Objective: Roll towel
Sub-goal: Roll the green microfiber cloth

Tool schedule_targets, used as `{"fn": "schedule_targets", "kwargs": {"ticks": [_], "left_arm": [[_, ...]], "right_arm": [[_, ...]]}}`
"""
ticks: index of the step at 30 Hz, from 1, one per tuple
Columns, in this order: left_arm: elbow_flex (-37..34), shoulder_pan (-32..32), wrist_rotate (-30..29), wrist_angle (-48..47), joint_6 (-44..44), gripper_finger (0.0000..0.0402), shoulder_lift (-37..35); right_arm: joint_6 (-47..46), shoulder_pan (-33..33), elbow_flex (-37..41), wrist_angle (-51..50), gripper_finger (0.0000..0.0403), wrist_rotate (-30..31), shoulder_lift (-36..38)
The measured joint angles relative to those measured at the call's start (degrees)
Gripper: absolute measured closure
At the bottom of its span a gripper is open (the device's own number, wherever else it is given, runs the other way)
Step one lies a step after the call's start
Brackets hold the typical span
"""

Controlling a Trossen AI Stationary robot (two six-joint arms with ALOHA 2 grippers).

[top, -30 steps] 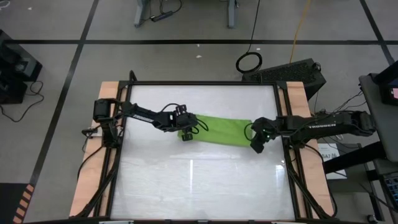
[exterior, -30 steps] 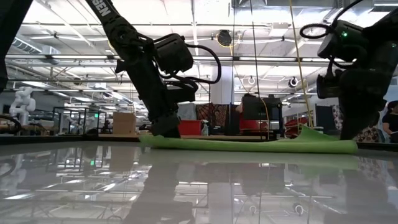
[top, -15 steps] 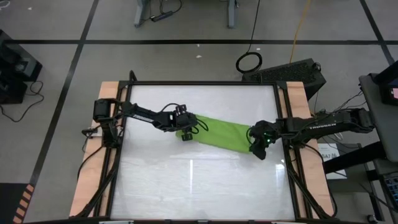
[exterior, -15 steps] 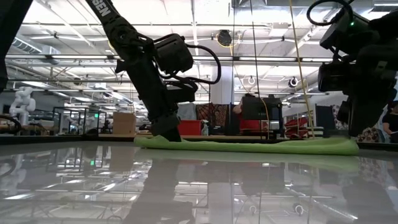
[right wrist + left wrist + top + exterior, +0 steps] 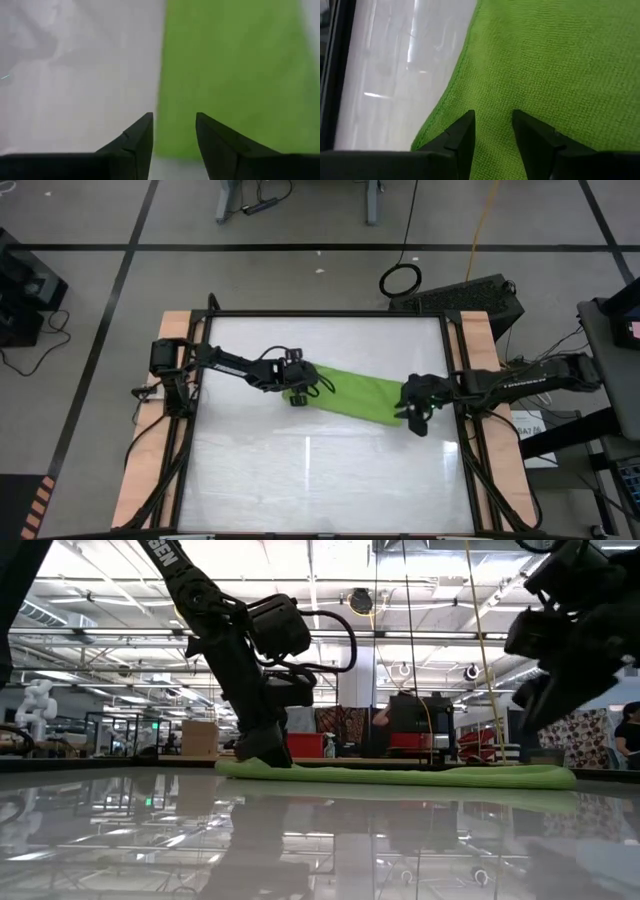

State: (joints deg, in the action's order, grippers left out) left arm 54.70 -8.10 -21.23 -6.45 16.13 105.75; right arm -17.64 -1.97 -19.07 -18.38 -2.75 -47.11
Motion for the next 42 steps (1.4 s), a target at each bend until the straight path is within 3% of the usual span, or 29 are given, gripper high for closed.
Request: {"fn": "schedule_targets", "kwargs": {"ticks": [2,10,16,20,24,28,36,42], "left_arm": [[0.00,0.00,-0.02,0.04,2.94,0.0261,0.00],[-0.04,-0.13,-1.43,3.43,10.64,0.0261,0.04],[2.63,-0.13,-6.72,6.27,7.59,0.0261,0.04],[5.41,-0.13,-2.57,2.49,4.18,0.0261,0.04],[6.49,-0.12,7.61,-0.75,-0.21,0.0261,0.02],[6.49,-0.09,12.19,-5.10,-2.47,0.0261,0.02],[6.49,-0.07,6.10,-13.72,-6.65,0.0261,0.02],[6.49,0.44,6.05,-14.19,-12.68,0.0261,0.02]], "right_arm": [[0.48,-0.34,0.00,3.23,0.0264,4.05,-1.27],[4.26,0.23,-0.07,10.97,0.0264,7.48,-12.54],[-0.24,1.39,-0.15,11.87,0.0264,9.16,-22.71],[-7.28,0.22,-0.54,14.36,0.0264,7.61,-27.35],[-16.55,-4.18,-0.21,20.44,0.0264,3.80,-28.84],[-23.34,-9.69,0.17,28.88,0.0264,2.69,-29.18],[-25.42,-16.99,0.11,40.99,0.0264,1.52,-29.11],[-17.63,-18.04,0.07,41.61,0.0264,4.24,-29.05]]}}
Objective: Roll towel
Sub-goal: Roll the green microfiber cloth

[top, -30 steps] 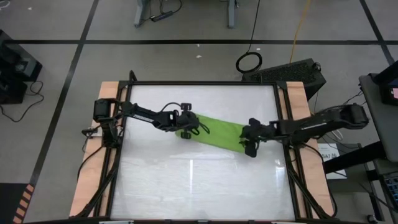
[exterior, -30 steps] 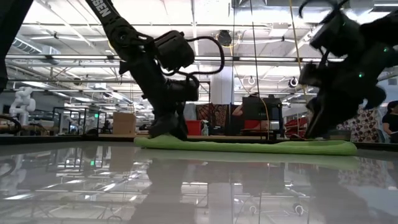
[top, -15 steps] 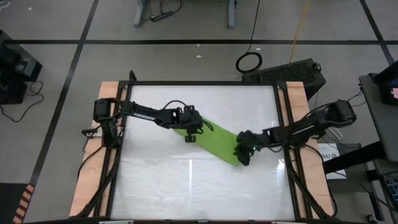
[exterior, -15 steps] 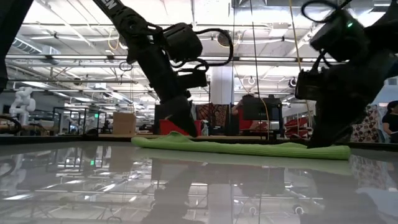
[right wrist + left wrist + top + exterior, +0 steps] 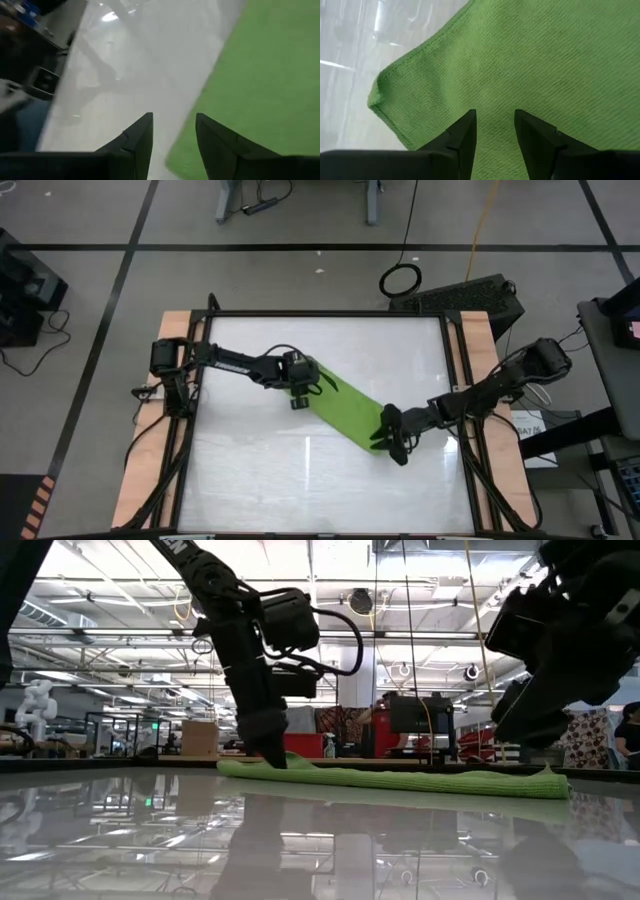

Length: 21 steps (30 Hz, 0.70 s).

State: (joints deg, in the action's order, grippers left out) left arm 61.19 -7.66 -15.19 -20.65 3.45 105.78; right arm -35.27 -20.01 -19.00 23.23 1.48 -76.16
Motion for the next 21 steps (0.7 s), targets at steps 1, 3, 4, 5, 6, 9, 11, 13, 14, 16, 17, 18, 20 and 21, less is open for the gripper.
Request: {"fn": "schedule_targets", "kwargs": {"ticks": [1,3,4,5,6,9,11,13,14,16,17,18,20,21], "left_arm": [[0.00,0.25,0.00,0.12,-0.85,0.0261,0.00],[0.28,0.82,-0.01,-0.25,-2.33,0.0261,0.00],[0.65,1.23,-0.01,-0.54,-3.06,0.0261,0.00],[1.14,1.62,0.01,-0.80,-3.30,0.0261,0.00],[1.67,2.18,-0.01,-1.21,-3.93,0.0261,-0.02],[2.95,3.87,0.05,-1.86,-5.17,0.0261,-0.07],[3.58,5.08,0.08,-1.82,-6.37,0.0261,-0.09],[3.67,6.21,0.14,-1.86,-7.98,0.0261,-0.09],[3.67,6.75,0.18,-2.13,-8.95,0.0261,-0.09],[3.66,7.38,0.24,-2.71,-11.19,0.0261,-0.09],[3.60,7.53,0.24,-2.69,-12.33,0.0261,-0.09],[3.45,7.62,0.22,-2.60,-13.35,0.0261,-0.09],[3.11,7.69,0.20,-2.75,-13.69,0.0261,-0.09],[2.96,7.55,0.16,-2.63,-13.69,0.0261,-0.09]], "right_arm": [[1.83,0.15,0.00,-0.93,0.0264,1.29,0.00],[6.12,0.67,0.00,-2.81,0.0264,4.05,0.00],[8.06,1.03,0.00,-3.49,0.0264,5.29,0.00],[9.59,1.44,0.00,-4.11,0.0264,6.25,0.00],[11.01,1.96,0.00,-4.46,0.0264,7.01,0.00],[15.45,3.78,-0.02,-4.97,0.0264,7.42,0.00],[17.92,5.27,-0.02,-5.22,0.0264,7.46,0.00],[19.68,6.79,-0.04,-5.43,0.0264,7.47,0.02],[20.59,7.53,-0.04,-5.47,0.0264,7.47,0.02],[22.31,8.84,-0.04,-5.52,0.0264,7.41,0.02],[23.24,9.42,-0.04,-5.52,0.0264,7.40,0.02],[24.06,9.93,-0.04,-5.52,0.0264,7.38,0.02],[25.32,10.95,-0.06,-5.45,0.0264,7.15,-0.21],[25.61,11.42,-0.11,-5.27,0.0264,6.64,-0.68]]}}
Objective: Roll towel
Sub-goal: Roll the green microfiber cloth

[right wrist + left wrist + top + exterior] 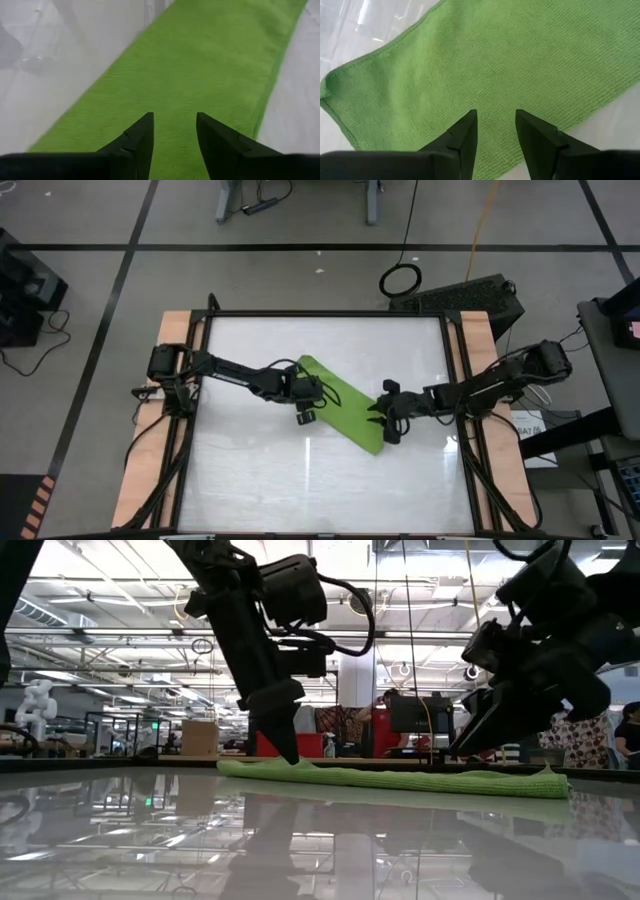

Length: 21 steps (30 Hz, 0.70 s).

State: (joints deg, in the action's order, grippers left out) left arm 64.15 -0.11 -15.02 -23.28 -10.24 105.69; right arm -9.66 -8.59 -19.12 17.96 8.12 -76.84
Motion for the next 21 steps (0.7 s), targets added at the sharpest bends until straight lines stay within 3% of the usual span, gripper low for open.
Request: {"fn": "schedule_targets", "kwargs": {"ticks": [8,16,21], "left_arm": [[-2.04,-3.45,-0.07,1.30,0.58,0.0261,0.00],[-2.19,-8.13,-0.13,2.39,6.22,0.0261,0.00],[-2.19,-10.87,-0.11,3.60,9.12,0.0261,0.00]], "right_arm": [[-2.33,0.32,-0.17,2.81,0.0264,-6.33,-7.84],[-9.56,-6.04,-0.17,12.39,0.0264,-6.64,-13.05],[-13.86,-8.31,-1.41,12.20,0.0264,-6.28,-13.18]]}}
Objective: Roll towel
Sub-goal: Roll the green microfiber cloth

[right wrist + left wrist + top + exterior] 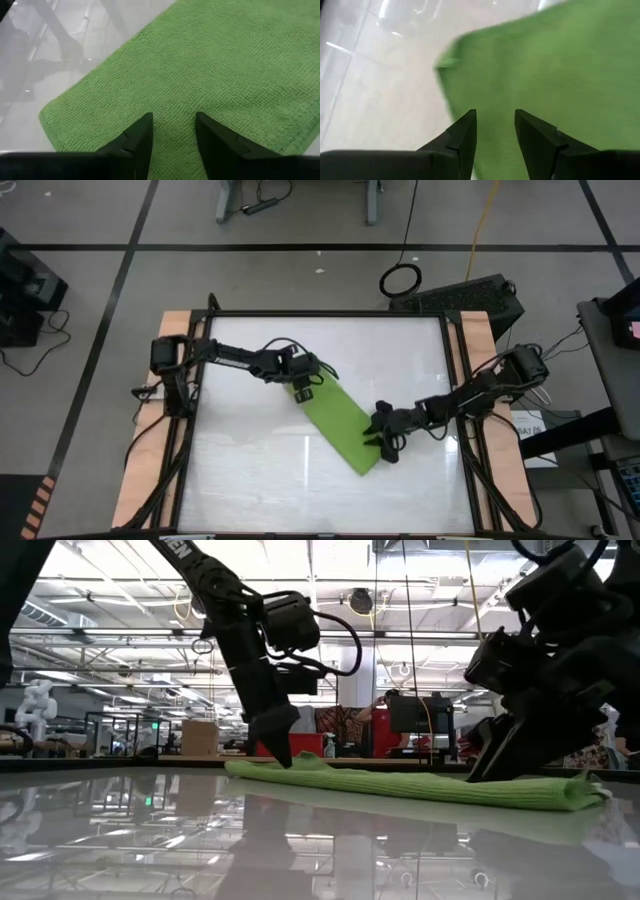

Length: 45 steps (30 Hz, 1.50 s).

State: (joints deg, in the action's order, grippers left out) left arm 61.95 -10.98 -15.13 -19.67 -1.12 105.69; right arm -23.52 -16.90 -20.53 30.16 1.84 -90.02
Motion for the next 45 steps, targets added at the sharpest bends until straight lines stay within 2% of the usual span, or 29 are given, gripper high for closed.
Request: {"fn": "schedule_targets", "kwargs": {"ticks": [7,13,16,22,30,35,40,45], "left_arm": [[0.50,-1.38,0.94,1.07,0.01,0.0261,-0.04],[2.43,1.57,12.64,0.98,-0.94,0.0261,-0.72],[2.38,4.14,15.82,-0.64,-1.46,0.0261,-0.68],[2.36,7.71,15.69,-4.49,-5.38,0.0261,-0.44],[2.44,7.65,14.47,-2.06,-5.31,0.0261,3.22],[2.78,5.47,13.90,1.50,-2.19,0.0261,6.78],[2.72,3.30,11.95,4.87,3.24,0.0261,7.71],[3.02,1.84,9.69,8.37,13.52,0.0261,7.53]], "right_arm": [[-0.53,-2.17,-3.68,-0.03,0.0264,2.56,-0.09],[0.95,-2.26,-5.98,-2.22,0.0264,4.41,-0.02],[2.22,-2.21,-6.23,-3.10,0.0264,4.49,-0.02],[3.36,-1.82,-6.25,-5.81,0.0264,4.20,0.00],[3.43,-1.84,-6.25,-6.80,0.0264,4.18,0.00],[4.06,-1.84,-6.25,-8.68,0.0264,4.30,0.02],[1.73,-1.84,-6.25,-10.13,0.0264,7.07,-1.04],[-1.38,-1.82,-6.45,-2.59,0.0264,7.68,-6.06]]}}
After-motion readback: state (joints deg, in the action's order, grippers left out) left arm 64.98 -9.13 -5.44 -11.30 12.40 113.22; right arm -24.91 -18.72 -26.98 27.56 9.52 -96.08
